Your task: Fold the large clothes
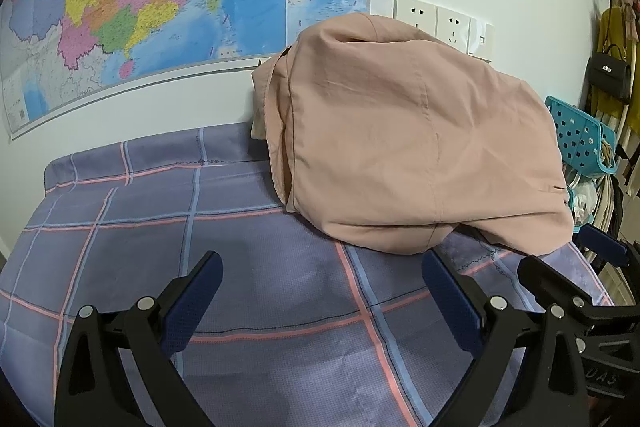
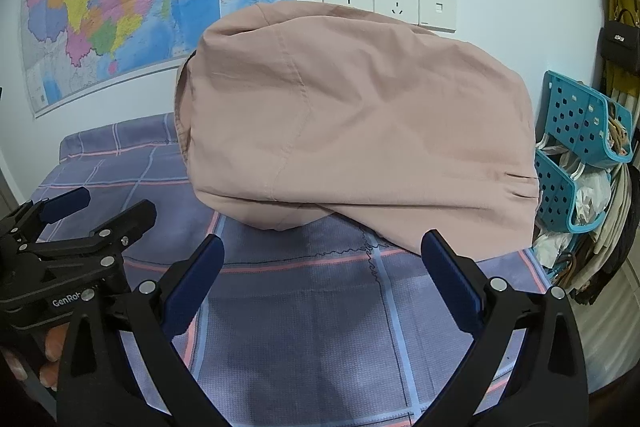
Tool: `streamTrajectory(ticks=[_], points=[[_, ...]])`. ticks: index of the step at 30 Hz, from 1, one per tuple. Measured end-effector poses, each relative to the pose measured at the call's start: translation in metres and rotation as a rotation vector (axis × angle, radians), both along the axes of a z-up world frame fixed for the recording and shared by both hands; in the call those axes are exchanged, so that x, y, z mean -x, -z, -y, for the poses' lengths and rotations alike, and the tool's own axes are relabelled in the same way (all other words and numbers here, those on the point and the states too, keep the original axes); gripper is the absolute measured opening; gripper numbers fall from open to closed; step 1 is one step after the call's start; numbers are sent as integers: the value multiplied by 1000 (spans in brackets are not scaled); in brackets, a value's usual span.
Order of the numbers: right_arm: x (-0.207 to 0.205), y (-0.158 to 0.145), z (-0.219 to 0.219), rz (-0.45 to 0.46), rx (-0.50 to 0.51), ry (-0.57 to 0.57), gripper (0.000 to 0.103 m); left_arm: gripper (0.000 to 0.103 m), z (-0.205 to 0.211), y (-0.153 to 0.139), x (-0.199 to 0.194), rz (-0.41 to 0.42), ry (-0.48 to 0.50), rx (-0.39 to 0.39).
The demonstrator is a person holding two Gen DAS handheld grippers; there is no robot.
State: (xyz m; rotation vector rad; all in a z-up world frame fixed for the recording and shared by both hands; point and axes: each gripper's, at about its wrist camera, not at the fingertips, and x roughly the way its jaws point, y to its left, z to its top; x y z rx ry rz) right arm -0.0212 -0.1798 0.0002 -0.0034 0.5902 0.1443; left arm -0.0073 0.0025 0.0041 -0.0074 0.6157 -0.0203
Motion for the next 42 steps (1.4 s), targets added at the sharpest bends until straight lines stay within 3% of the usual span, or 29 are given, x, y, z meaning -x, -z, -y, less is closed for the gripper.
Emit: streamTrajectory(ticks=[42], points=[[-2,6,-7,-7,-3,-15,98,96,-7,7,-4,-12,-7,8]])
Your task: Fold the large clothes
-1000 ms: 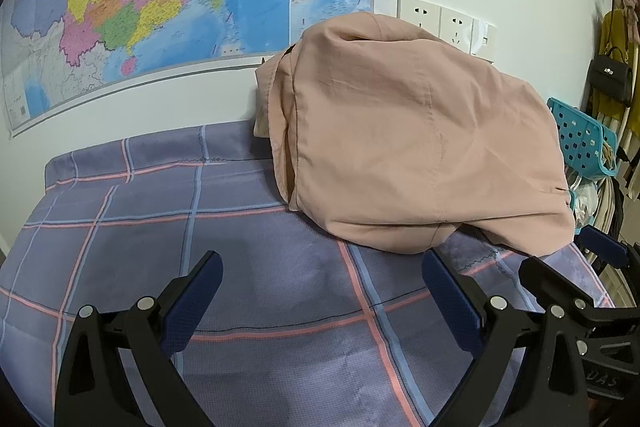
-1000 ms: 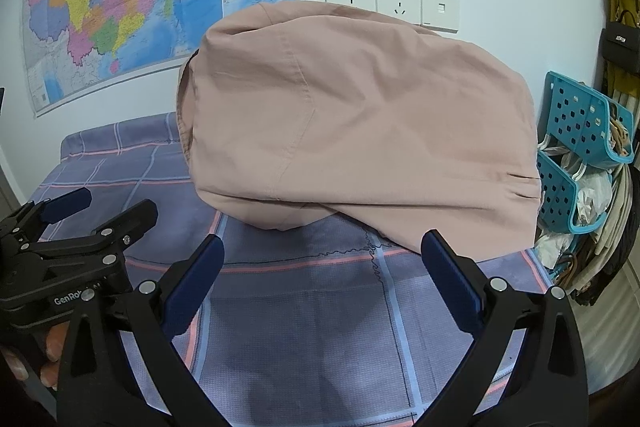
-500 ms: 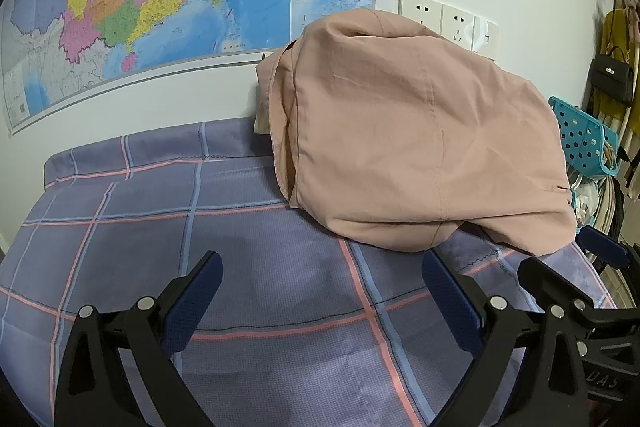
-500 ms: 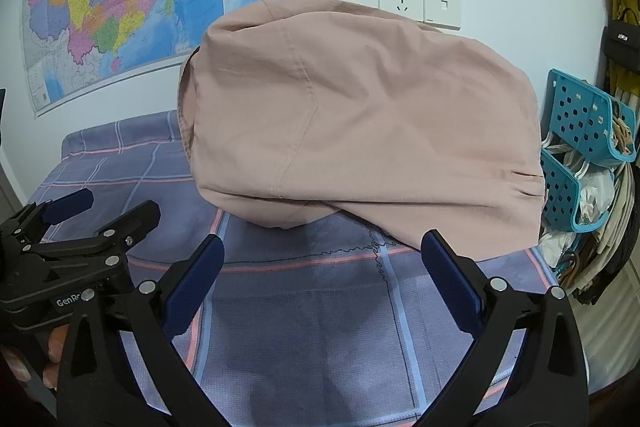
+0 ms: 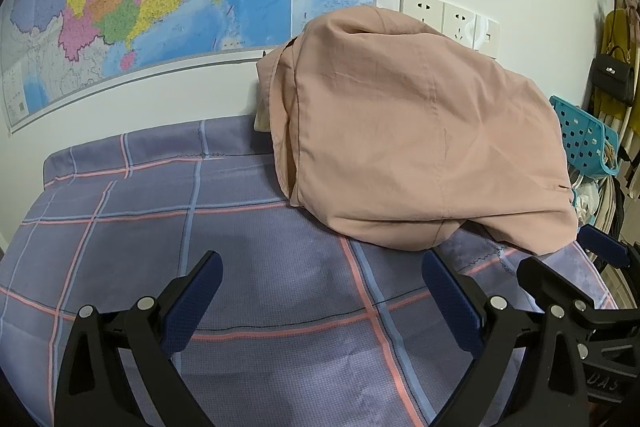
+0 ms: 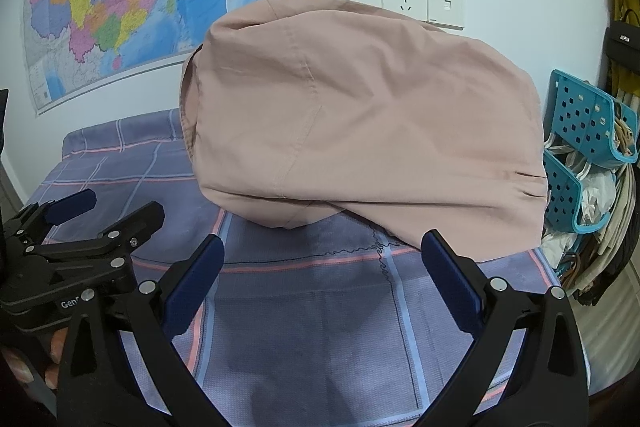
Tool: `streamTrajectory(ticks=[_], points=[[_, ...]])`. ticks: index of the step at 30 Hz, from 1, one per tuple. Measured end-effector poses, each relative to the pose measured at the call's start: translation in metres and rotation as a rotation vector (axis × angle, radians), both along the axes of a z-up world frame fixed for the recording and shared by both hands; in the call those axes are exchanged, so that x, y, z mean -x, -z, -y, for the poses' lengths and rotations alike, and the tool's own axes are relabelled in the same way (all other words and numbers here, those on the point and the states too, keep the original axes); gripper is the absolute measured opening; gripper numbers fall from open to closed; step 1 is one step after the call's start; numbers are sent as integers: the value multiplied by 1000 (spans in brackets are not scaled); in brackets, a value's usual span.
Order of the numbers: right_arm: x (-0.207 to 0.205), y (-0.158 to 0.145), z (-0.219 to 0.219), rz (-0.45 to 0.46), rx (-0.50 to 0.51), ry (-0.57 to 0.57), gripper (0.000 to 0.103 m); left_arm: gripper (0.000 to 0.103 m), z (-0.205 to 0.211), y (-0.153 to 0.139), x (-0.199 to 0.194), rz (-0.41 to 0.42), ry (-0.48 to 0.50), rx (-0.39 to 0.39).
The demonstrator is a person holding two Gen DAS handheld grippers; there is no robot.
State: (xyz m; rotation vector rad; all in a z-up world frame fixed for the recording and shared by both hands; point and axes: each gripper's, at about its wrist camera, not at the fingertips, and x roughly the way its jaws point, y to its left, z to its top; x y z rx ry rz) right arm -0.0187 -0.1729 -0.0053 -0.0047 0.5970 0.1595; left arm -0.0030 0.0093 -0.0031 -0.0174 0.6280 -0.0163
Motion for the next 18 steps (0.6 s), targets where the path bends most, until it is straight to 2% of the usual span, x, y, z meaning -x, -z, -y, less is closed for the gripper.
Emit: streamTrajectory(ticks=[10,18], points=[[-2,2,-3,2,-7,-7,98,96,-1,3,-3,-9,1,-5],[-11,11,-10,-40,-25,-52,97,96,-8,5,-12,-17,-7,-6]])
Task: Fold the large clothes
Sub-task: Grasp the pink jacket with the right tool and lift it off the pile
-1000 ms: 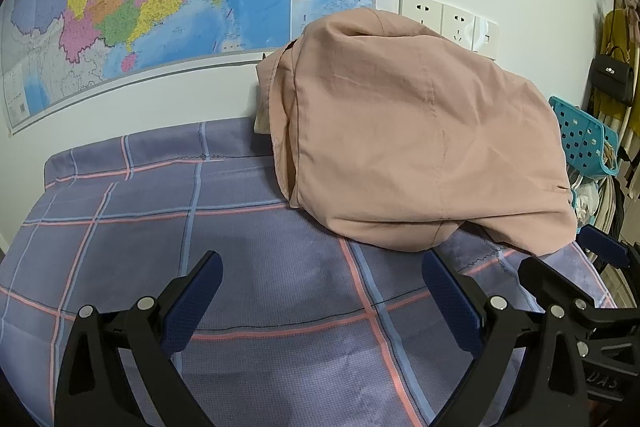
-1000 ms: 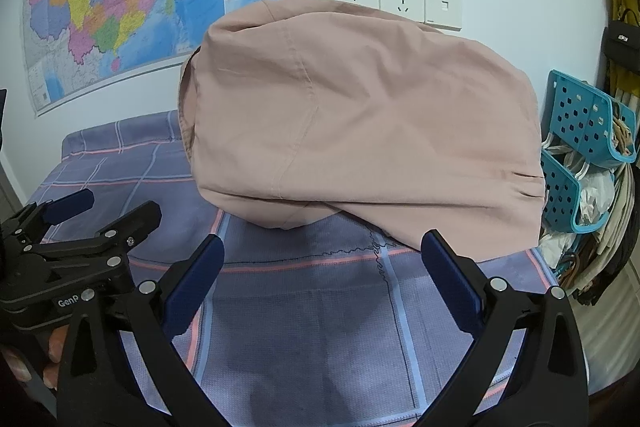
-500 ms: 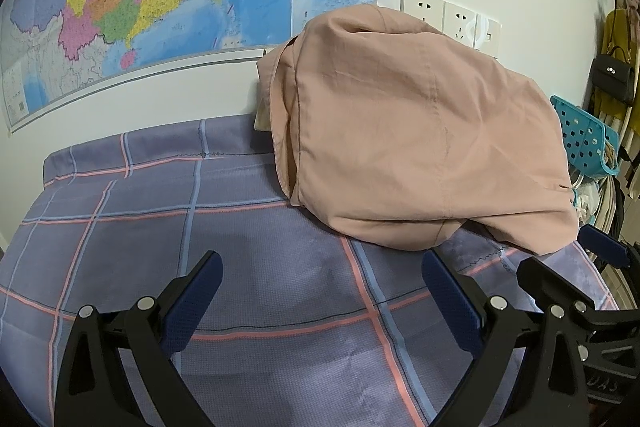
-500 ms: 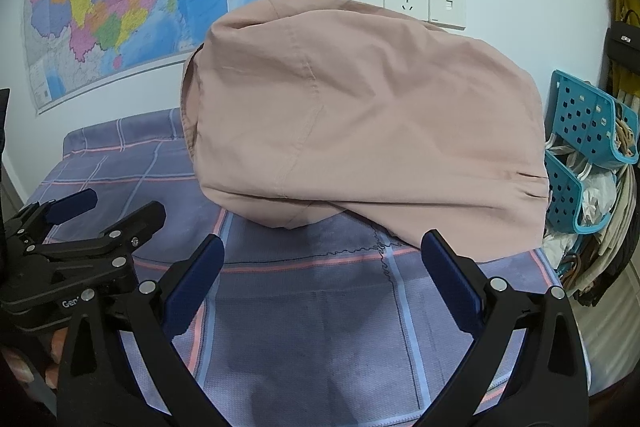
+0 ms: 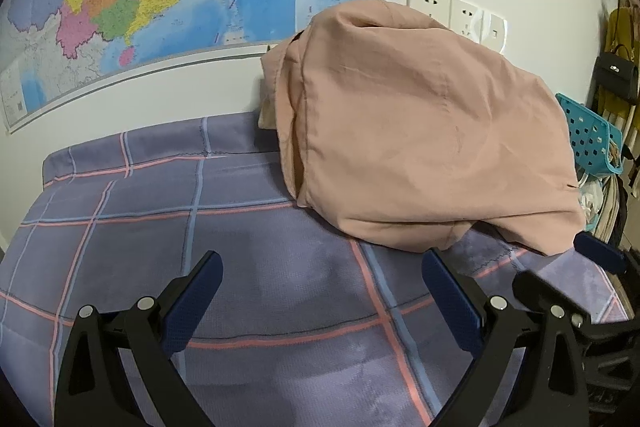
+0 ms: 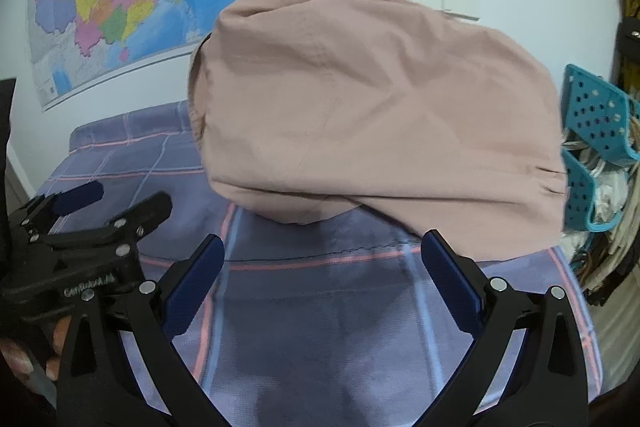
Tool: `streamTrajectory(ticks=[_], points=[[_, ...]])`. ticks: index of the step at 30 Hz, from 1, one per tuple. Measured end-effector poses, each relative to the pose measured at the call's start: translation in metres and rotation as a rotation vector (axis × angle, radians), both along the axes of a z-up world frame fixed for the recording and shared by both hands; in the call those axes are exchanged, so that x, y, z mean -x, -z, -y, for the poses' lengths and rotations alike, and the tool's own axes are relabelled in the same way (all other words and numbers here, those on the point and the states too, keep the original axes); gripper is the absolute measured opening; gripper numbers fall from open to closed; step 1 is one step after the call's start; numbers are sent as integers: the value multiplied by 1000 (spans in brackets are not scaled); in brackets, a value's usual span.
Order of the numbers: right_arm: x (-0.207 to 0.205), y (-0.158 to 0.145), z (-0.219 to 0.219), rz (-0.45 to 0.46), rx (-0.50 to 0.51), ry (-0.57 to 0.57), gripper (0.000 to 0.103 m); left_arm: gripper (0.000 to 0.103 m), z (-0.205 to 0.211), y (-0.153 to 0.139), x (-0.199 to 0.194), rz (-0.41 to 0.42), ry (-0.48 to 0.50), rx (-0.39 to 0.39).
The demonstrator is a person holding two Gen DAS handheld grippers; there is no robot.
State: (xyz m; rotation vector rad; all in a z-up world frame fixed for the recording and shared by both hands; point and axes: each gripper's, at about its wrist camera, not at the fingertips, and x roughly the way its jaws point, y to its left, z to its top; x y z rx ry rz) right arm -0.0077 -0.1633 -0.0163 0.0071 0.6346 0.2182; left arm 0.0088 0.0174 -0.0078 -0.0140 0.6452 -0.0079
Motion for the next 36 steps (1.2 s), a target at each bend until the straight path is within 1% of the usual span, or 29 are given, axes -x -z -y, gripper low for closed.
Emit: streamTrajectory(ticks=[6,7,9,11,14,16,18,20,22,23,24,25,26,28,30,31,33,34,36], points=[[-21,18,-15,-87,-63,-103,97,96,-28,1,-15,4,-66,-28],[-26,20,-18,-98,-55,-110,96,96,-36,2,-18,4,-83,-37],[-39,27,-26,-125,-35,-113,89,96,-48,2,-25,0,-107,-44],[-48,30,-33,-136,-18,-120,86,96,-57,0,-31,4,-127,-59],[-62,34,-52,-103,74,-120,86,96,-68,-4,-41,16,-136,-81],[-76,39,-70,-91,149,-125,86,96,-75,-5,-49,17,-142,-77],[-93,47,-89,-107,241,-123,86,96,-81,-6,-59,11,-149,-77],[-106,51,-102,-117,310,-120,82,96,-87,-5,-67,0,-148,-78],[-114,50,-108,-106,343,-128,70,96,-92,-5,-74,-9,-145,-84],[-115,50,-108,-105,342,-138,49,96,-94,-5,-77,-13,-142,-88],[-116,49,-106,-109,327,-162,23,96,-97,-5,-79,-15,-137,-92],[-113,44,-102,-99,303,-191,14,96,-99,-6,-81,-13,-134,-95],[-110,41,-100,-88,301,-197,8,96,-102,-7,-83,-9,-130,-104],[-90,23,-91,-37,285,-235,6,96,-105,-8,-87,0,-120,-118],[-64,-6,-70,12,214,-262,6,96,-109,-13,-90,24,-97,-131],[-55,-17,-62,37,201,-258,6,96,-109,-17,-92,43,-87,-137],[-32,-50,-31,127,148,-244,6,96,-106,-25,-94,91,-59,-161],[-26,-59,-20,145,124,-229,6,96,-103,-29,-95,113,-44,-174],[-21,-76,4,154,77,-199,5,96,-94,-41,-96,177,15,-194]])
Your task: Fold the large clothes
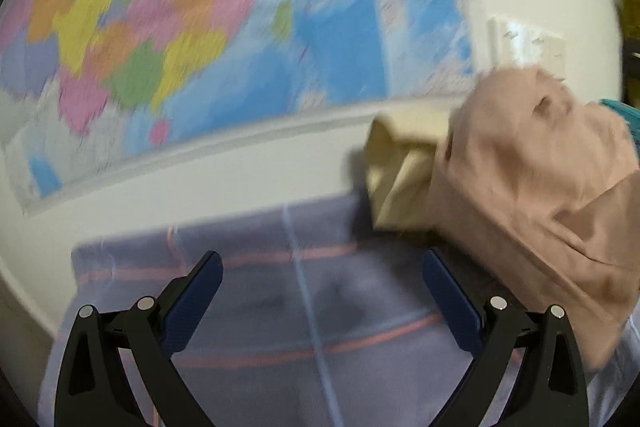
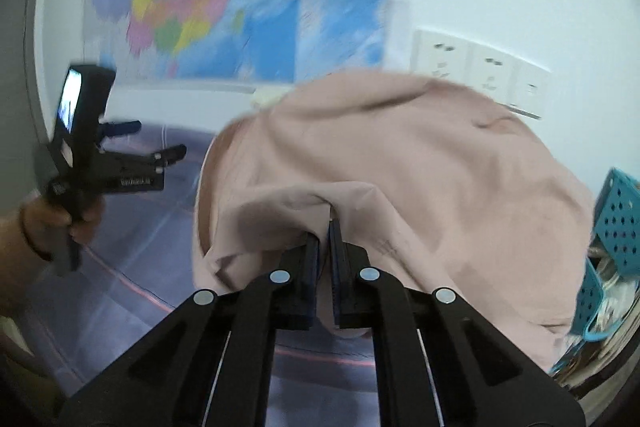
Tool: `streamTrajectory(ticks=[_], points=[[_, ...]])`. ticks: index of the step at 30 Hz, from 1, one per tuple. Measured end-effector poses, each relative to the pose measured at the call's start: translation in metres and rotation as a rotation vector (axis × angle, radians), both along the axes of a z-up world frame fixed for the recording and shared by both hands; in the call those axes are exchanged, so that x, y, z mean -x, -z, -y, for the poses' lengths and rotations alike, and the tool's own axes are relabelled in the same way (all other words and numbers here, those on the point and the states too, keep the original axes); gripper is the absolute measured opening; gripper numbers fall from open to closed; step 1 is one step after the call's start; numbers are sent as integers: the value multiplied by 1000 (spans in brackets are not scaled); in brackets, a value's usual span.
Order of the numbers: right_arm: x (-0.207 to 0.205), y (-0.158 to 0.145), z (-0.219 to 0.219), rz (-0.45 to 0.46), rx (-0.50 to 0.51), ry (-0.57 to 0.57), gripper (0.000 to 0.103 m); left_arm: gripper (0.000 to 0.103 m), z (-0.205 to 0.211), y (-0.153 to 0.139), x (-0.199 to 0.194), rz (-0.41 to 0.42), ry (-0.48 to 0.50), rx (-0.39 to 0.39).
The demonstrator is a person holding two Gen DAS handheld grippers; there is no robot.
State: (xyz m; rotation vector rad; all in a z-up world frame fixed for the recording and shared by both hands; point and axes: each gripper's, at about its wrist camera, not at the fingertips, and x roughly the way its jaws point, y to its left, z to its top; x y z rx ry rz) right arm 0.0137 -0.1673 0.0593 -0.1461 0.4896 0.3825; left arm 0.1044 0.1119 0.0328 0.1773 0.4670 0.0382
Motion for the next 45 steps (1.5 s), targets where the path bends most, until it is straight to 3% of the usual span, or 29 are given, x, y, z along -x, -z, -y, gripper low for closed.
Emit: streamTrajectory(ticks=[3,5,9,13,15,16,17,19,20,21,22,25,26,27,28,30,32,33,39,42,45], points=[[-5,-8,26,-9,-33,13,5,96,12,-15,-5,44,75,-6],[-4,-9,37,-8,-36,11,5,96,23,-28,-11,38,169,41],[-7,14,32,-64,-68,-33,5,96,62,-31,-38,-89,342,108],[-7,41,25,-135,-83,-53,5,96,106,-2,-71,-248,461,65],[-4,51,23,-142,-58,-34,7,96,130,10,-77,-247,522,-4],[-3,57,22,-157,-48,-31,8,89,136,14,-81,-237,509,-26],[-2,61,22,-165,-37,-26,13,62,141,19,-89,-272,498,-15],[4,66,17,-134,25,-2,43,33,139,26,-108,-372,472,70],[7,69,15,-114,64,18,77,26,135,26,-114,-374,451,113],[13,71,10,-74,115,40,92,24,130,24,-116,-357,450,143],[14,73,7,-46,143,47,94,23,127,24,-118,-354,448,157],[12,93,-16,-3,308,52,93,23,129,24,-117,-350,448,145],[6,102,-25,9,368,58,88,23,128,26,-114,-343,444,125],[-2,109,-31,19,404,76,72,22,131,27,-114,-340,437,112],[-8,112,-32,18,405,84,62,19,129,27,-113,-343,436,117],[-20,102,-25,-39,301,50,8,10,126,22,-111,-349,437,158],[-19,72,-2,-58,135,37,7,6,121,10,-108,-346,448,196],[-14,58,5,-41,100,35,7,6,116,5,-101,-339,457,211],[32,-97,82,240,-71,138,7,5,95,-78,-53,-211,589,417],[48,-151,107,338,-120,138,6,6,103,-116,-26,-152,685,441],[68,-206,116,440,-110,137,6,24,106,-134,1,-128,783,460]])
